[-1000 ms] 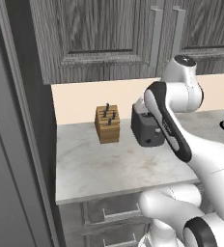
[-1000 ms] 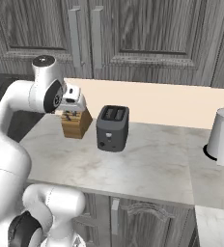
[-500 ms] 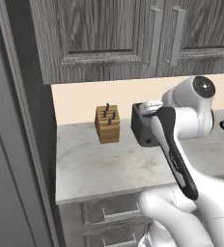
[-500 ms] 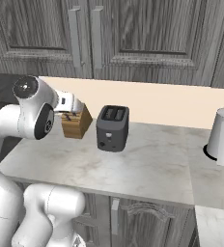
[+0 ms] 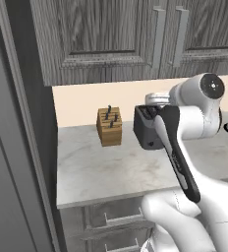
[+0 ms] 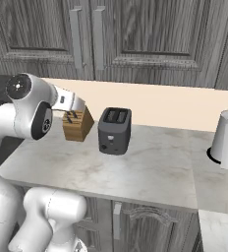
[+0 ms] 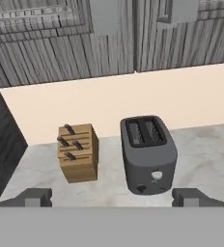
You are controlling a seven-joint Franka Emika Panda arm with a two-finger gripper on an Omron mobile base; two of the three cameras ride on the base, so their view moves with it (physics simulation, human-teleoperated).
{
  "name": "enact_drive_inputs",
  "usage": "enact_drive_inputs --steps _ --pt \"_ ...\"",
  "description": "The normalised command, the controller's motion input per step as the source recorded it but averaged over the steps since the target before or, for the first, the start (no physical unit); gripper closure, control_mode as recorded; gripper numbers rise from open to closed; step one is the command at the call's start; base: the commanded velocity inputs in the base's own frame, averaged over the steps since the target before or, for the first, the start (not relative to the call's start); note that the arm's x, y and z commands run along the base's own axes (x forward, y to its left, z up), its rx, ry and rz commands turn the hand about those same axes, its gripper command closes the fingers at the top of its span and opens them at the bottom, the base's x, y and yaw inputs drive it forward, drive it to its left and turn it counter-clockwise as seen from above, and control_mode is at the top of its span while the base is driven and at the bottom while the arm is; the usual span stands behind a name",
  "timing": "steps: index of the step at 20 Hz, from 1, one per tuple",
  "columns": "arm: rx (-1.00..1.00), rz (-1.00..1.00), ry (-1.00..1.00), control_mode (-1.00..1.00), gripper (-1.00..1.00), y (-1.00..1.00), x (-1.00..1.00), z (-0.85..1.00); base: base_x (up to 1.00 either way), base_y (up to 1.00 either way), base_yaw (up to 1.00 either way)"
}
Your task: Open the cabinet, pick the kettle from the cabinet, and place it in the sink.
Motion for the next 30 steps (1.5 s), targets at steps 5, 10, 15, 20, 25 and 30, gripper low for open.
enact_drive_inputs --steps 5,10,15,20,25,30 --pt "0.09 0.00 0.00 -1.00 -1.00 -0.13 0.00 0.43 0.00 0.00 0.00" --pt "0.06 0.00 0.00 -1.00 -1.00 -0.07 -0.01 0.29 0.00 0.00 0.00" --pt "0.01 0.00 0.01 -1.00 -1.00 -0.01 0.00 0.24 0.00 0.00 0.00" --pt "0.00 0.00 0.02 -1.00 -1.00 0.00 0.00 0.29 0.00 0.00 0.00" --pt "0.00 0.00 0.03 -1.00 -1.00 0.00 0.00 0.25 0.00 0.00 0.00" --pt "0.00 0.01 0.05 -1.00 -1.00 0.00 0.00 0.21 0.00 0.00 0.00"
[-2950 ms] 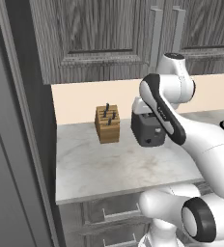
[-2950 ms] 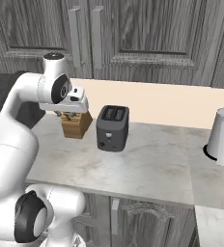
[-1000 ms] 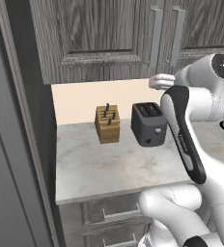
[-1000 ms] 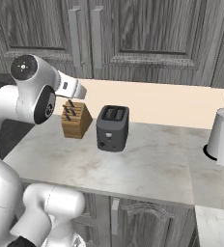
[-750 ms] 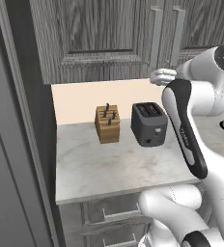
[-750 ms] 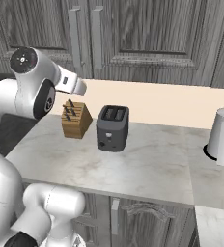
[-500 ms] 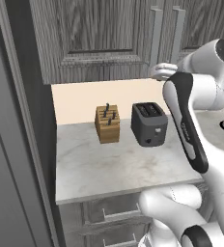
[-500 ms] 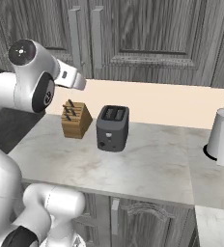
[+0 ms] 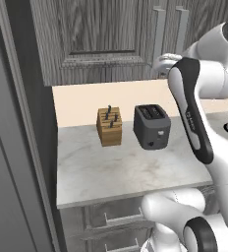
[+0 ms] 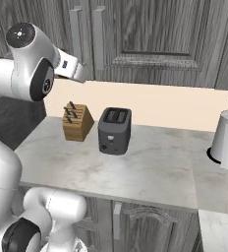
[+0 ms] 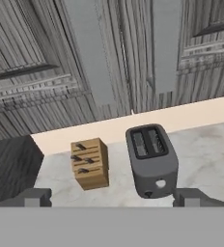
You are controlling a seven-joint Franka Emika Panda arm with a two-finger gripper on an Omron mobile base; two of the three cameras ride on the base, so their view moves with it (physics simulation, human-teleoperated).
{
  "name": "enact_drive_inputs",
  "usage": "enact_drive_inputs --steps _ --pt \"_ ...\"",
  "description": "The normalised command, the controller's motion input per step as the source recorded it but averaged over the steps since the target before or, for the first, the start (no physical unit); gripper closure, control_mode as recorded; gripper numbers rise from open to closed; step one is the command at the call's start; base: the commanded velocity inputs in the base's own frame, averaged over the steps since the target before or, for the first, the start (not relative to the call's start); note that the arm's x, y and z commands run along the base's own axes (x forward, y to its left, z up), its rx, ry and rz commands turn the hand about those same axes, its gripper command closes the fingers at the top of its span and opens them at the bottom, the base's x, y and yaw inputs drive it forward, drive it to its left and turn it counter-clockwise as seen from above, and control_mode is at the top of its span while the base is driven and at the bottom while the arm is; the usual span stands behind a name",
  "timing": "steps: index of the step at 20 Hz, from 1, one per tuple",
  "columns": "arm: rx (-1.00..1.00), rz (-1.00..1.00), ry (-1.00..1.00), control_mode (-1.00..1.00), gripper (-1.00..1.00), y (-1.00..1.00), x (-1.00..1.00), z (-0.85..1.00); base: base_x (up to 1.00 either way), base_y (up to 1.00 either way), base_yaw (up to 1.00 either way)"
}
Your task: Open the cabinet, pick the kettle from the cabinet, and place it in the sink.
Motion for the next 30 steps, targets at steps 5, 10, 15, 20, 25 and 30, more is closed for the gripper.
enact_drive_inputs --steps 5,10,15,20,25,30 --pt "0.00 0.00 0.08 -1.00 -1.00 -0.01 0.00 0.22 0.00 0.00 0.00" --pt "0.00 0.00 0.10 -1.00 -1.00 -0.03 0.00 0.20 0.00 0.00 0.00" --pt "0.00 0.00 0.04 -1.00 -1.00 -0.04 0.02 0.23 0.00 0.00 0.00" --pt "0.00 0.01 0.00 -1.00 -1.00 0.01 0.07 0.22 0.00 0.00 0.00" --pt "-0.01 0.01 0.00 -1.00 -1.00 0.10 0.03 0.12 0.00 0.00 0.00" --pt "-0.02 0.03 0.00 -1.00 -1.00 0.16 0.09 0.01 0.00 0.00 0.00"
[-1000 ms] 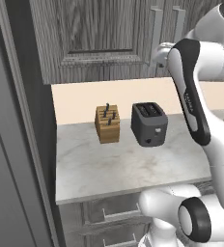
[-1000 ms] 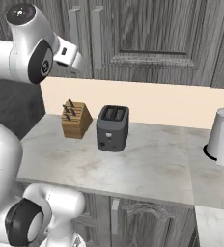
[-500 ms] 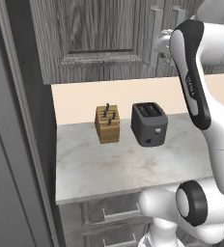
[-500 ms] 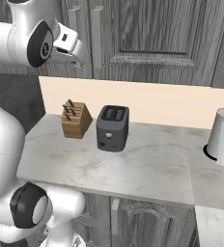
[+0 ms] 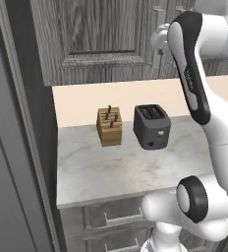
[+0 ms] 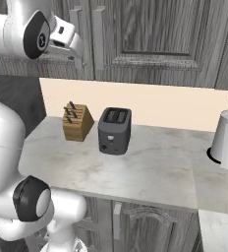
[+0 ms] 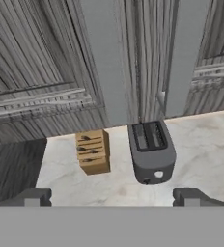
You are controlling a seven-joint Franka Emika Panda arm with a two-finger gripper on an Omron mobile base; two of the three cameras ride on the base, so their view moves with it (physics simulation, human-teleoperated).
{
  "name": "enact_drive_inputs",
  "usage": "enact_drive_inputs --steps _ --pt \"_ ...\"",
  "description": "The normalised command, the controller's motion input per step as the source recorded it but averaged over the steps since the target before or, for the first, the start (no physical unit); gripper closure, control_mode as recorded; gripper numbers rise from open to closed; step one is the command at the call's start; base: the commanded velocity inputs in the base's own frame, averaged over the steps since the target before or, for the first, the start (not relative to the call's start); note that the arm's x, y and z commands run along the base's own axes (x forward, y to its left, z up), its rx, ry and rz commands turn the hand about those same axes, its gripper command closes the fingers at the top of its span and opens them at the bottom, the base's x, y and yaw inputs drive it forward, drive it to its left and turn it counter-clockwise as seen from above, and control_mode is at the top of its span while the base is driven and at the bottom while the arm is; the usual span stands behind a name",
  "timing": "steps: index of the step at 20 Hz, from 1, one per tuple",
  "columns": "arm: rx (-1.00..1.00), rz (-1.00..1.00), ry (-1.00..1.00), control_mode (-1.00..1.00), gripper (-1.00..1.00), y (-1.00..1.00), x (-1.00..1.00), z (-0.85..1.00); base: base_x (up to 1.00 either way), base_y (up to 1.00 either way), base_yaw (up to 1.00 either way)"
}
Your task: Open the cabinet, pick the kettle from the cabinet, and place it in the sink.
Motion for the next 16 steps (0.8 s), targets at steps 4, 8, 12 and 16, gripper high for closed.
enact_drive_inputs --steps 4,8,12,16 --pt "0.00 0.09 -0.07 -1.00 -1.00 0.01 0.15 -0.06 0.00 0.00 0.00" --pt "-0.02 0.04 -0.10 -1.00 -1.00 0.03 0.24 -0.14 0.00 0.00 0.00" --pt "-0.06 0.01 -0.14 -1.00 -1.00 0.00 0.14 -0.13 0.00 0.00 0.00" --pt "-0.07 0.00 -0.04 -1.00 -1.00 0.00 0.10 -0.10 0.00 0.00 0.00"
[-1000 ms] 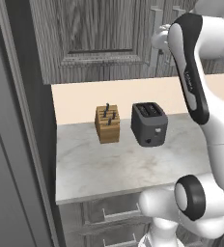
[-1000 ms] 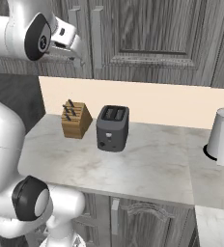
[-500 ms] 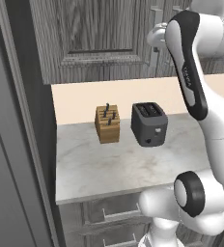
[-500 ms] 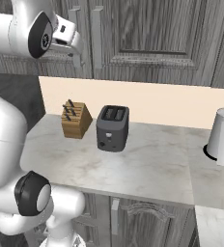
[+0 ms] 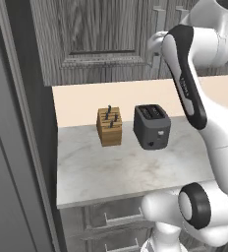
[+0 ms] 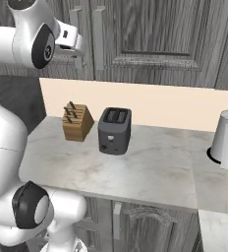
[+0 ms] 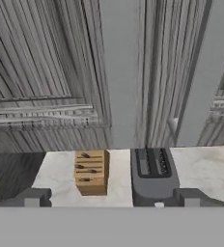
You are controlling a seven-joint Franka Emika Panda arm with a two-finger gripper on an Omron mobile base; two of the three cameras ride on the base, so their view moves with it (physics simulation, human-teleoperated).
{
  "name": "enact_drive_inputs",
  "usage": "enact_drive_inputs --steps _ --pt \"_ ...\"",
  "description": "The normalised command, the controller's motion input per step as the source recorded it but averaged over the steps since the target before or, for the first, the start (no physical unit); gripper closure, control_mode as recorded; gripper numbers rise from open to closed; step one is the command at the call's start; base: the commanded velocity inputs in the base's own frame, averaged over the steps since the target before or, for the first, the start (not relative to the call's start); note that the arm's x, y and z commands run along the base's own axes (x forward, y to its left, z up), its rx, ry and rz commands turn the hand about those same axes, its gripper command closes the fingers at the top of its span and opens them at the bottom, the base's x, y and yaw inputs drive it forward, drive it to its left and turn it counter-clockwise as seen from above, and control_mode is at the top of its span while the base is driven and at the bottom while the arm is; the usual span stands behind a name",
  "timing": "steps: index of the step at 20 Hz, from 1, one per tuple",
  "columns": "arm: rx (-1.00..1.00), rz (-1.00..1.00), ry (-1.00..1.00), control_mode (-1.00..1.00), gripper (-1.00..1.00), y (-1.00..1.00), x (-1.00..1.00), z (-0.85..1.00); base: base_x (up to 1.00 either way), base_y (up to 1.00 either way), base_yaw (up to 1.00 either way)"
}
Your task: Open the cabinet, pick the kettle from the cabinet, and place it in the sink.
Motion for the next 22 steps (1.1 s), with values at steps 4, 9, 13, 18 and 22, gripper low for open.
enact_drive_inputs --steps 4,9,13,18,22 --pt "-0.02 0.00 -0.09 -1.00 -1.00 0.00 0.29 -0.10 0.00 0.00 0.00" --pt "0.00 0.00 -0.07 -1.00 -1.00 0.00 0.30 -0.11 0.00 0.00 0.00" --pt "0.00 0.00 -0.06 -1.00 -1.00 -0.02 0.28 -0.05 0.00 0.00 0.00" --pt "0.00 0.00 0.00 -1.00 -1.00 -0.04 0.26 0.00 0.00 0.00 0.00" --pt "0.00 0.00 0.00 -1.00 -1.00 -0.02 0.26 0.00 0.00 0.00 0.00"
